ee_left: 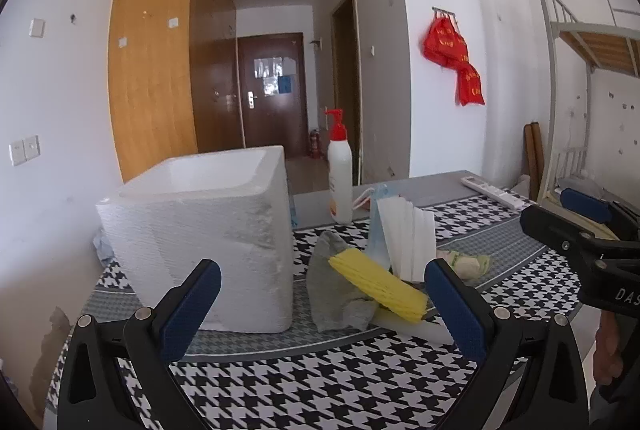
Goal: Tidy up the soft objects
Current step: 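Grasp the yellow mesh sponge with the left gripper while the right gripper grasps the floral roll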
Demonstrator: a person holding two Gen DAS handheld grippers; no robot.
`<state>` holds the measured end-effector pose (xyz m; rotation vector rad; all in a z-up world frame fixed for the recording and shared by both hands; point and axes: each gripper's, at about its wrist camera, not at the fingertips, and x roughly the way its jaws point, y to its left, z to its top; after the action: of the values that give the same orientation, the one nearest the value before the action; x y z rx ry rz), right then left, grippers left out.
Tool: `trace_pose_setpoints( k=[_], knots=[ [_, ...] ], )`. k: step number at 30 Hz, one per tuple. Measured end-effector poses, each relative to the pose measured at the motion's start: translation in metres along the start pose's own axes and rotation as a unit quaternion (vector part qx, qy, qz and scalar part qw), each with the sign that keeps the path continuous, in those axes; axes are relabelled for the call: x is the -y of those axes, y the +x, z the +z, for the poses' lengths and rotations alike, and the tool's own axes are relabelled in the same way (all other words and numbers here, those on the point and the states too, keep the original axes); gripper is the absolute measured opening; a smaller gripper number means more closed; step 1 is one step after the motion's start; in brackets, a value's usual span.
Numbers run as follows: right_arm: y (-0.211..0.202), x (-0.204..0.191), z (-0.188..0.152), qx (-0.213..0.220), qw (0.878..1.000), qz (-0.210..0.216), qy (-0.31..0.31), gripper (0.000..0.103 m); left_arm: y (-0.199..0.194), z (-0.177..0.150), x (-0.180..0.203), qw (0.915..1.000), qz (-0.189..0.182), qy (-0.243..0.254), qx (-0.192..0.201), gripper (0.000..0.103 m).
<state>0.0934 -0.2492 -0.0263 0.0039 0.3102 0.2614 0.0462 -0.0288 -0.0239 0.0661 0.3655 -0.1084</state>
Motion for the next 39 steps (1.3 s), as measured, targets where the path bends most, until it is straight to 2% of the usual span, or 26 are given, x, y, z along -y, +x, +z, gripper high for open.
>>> trace_pose_setpoints(
  k=[17,22,31,37,39],
  knots=[
    [0.031,0.020,-0.014,-0.060,0.998,-0.025,-0.006,0.097,0.044,-0.005,0.018,0.9976,-0.030,-0.005,-0.062,0.102],
    [0.039,0.025,-0.016,-0.086,0.996,-0.011,0.002,0.097,0.055,-0.007,0.020,0.9963,-0.028,-0.005,-0.081,0.102],
    [0.050,0.030,-0.018,-0.102,0.995,-0.011,0.000,0.097,0.077,-0.011,0.022,0.9918,-0.043,-0.016,-0.120,0.102],
    [0.057,0.032,-0.021,-0.113,0.993,-0.018,0.000,0.097,0.093,-0.011,0.017,0.9879,-0.042,-0.035,-0.145,0.095],
    [0.061,0.034,-0.021,-0.119,0.993,-0.021,0.000,0.097,0.096,-0.011,0.018,0.9877,-0.040,-0.034,-0.147,0.089]
  ],
)
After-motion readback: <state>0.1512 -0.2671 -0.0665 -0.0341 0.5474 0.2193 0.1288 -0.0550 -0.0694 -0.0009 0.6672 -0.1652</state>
